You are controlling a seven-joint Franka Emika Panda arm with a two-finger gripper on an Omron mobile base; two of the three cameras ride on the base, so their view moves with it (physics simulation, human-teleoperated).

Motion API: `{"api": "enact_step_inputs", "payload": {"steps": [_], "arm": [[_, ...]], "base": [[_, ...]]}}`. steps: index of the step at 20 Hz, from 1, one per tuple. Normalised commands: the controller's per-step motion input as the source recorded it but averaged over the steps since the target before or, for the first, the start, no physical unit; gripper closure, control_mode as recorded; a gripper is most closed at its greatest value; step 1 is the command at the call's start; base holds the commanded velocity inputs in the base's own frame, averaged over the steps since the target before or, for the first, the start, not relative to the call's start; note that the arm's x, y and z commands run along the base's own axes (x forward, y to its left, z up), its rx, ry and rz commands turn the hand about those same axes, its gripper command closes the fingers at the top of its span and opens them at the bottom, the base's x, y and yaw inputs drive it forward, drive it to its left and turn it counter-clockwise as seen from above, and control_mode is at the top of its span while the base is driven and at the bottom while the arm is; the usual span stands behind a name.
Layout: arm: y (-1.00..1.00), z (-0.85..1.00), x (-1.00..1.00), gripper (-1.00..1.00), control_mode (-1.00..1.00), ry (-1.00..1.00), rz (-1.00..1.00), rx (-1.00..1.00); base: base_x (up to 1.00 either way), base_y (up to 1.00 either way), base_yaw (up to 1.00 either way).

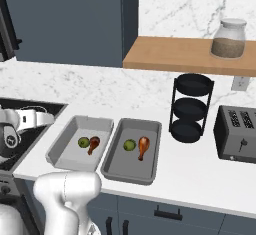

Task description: Place one lime and one chicken drumstick in each tupperware on the nearby counter, to pack two identical lunches.

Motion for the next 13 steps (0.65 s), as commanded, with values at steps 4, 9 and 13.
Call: {"api": "enact_step_inputs", "payload": {"steps": [4, 9, 13], "arm": [[0.4, 0.41, -0.95, -1.0, -1.0, -0.49, 0.02, -0.01], [-0.13, 0.0, -0.35, -1.0, -1.0, -0.14, 0.0, 0.13], [-0.05, 0.0, -0.25, -1.0, -1.0, -0.07, 0.0, 0.06]], "base": [[0.0, 0.0, 0.0], [0.0, 0.0, 0.0], [0.0, 0.0, 0.0]]}}
